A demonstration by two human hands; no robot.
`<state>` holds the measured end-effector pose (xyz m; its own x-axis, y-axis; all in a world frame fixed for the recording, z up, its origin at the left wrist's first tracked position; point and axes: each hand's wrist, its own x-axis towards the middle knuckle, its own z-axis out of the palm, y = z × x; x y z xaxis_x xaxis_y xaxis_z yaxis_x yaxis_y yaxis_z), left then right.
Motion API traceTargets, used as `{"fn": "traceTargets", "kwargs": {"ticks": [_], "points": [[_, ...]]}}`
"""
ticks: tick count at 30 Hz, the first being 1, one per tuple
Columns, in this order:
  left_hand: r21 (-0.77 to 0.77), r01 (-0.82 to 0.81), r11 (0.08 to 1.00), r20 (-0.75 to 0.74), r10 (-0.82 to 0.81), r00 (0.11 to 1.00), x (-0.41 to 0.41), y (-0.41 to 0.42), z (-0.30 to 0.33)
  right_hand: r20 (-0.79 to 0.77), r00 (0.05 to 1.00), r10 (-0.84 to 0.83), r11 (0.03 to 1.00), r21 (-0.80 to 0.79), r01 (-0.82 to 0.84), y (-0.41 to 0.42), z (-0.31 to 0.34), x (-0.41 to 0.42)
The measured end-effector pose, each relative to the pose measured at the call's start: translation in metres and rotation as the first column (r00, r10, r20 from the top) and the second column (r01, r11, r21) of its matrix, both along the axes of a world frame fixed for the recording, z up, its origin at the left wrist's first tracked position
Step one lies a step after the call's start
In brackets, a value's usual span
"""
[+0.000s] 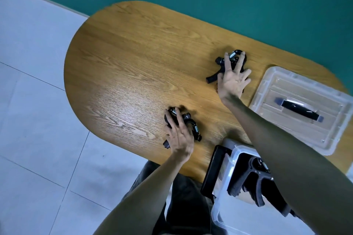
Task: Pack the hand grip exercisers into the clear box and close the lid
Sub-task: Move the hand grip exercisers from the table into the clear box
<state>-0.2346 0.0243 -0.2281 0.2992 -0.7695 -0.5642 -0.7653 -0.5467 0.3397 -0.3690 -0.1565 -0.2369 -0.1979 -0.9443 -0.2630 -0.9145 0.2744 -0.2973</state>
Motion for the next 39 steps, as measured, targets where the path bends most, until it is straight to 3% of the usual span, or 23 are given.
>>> {"fn": "traceTargets", "kwargs": {"ticks": [8, 15, 29, 39], "points": [[-0.089, 0.115, 0.989, 0.035, -0.113, 0.993, 0.015, -0.019, 0.043, 0.063, 0.972, 0.228, 0.97, 0.07, -0.232, 0.056, 0.065, -0.008], [-0.219, 0.236, 0.947, 0.077, -0.224, 0.971, 0.024, -0.02, 0.104, -0.079, 0.953, 0.293, 0.956, 0.013, -0.293, 0.121, 0.134, -0.004], [-0.366, 0.351, 0.862, 0.092, -0.341, 0.935, -0.002, 0.028, 0.185, -0.174, 0.98, 0.096, 0.979, -0.162, -0.125, 0.223, 0.206, -0.003], [-0.371, 0.526, 0.766, 0.196, -0.489, 0.85, -0.086, 0.086, 0.208, -0.113, 0.989, -0.099, 0.979, -0.191, 0.076, 0.298, 0.213, -0.083]]}}
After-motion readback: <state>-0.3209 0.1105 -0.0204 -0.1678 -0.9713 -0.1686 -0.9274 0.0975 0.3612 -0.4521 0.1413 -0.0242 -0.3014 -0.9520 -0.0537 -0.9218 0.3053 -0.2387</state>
